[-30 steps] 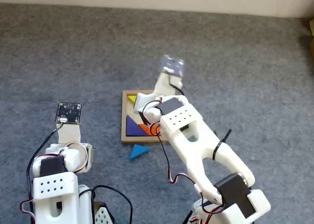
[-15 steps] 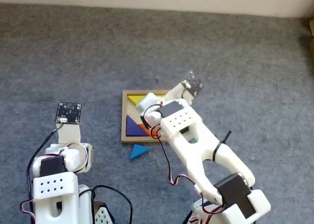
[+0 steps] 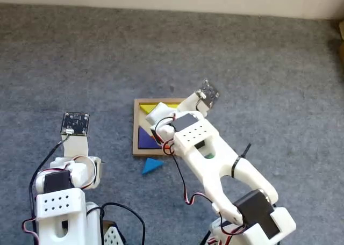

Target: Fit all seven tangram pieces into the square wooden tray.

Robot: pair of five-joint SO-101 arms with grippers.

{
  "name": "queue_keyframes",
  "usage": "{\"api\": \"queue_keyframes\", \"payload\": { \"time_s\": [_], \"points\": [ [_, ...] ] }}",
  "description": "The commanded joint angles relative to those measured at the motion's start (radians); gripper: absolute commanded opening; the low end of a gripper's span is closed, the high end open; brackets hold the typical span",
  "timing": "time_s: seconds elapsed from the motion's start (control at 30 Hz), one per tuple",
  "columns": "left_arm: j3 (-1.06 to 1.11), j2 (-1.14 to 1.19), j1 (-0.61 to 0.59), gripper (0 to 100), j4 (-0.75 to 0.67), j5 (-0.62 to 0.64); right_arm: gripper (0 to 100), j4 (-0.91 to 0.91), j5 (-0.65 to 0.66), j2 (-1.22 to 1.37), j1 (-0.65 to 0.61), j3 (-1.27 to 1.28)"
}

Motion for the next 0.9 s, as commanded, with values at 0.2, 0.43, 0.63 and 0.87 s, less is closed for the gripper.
{"api": "queue_keyframes", "payload": {
  "time_s": [0.2, 0.43, 0.63, 0.87],
  "points": [
    [-0.004, -0.010, -0.013, 22, -0.015, -0.011, 31.8, -0.018, -0.006, -0.050, -0.070, -0.005],
    [-0.004, -0.010, -0.013, 22, -0.015, -0.011, 33.8, -0.016, -0.006, -0.061, -0.062, -0.010],
    [-0.004, -0.010, -0.013, 22, -0.015, -0.011, 28.9, 0.005, 0.002, -0.062, -0.012, -0.015],
    [-0.004, -0.010, -0.013, 22, -0.015, -0.011, 9.2, 0.084, 0.072, -0.120, 0.039, -0.070]
  ]
}}
